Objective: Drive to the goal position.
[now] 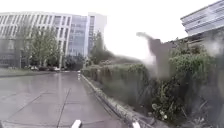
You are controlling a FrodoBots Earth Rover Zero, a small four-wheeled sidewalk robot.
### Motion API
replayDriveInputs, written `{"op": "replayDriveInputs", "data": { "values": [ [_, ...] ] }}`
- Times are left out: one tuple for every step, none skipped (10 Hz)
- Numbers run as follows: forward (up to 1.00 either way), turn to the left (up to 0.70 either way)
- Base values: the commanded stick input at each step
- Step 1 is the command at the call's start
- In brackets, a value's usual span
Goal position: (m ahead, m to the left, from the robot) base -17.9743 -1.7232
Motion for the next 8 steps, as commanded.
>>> {"op": "replayDriveInputs", "data": {
  "values": [
    [0.06,0.0],
    [0.06,0.0],
    [0.06,0.0],
    [0.06,0.0],
    [0.06,0.0],
    [0.06,0.0],
    [0.06,0.0],
    [0.06,0.0]
  ]
}}
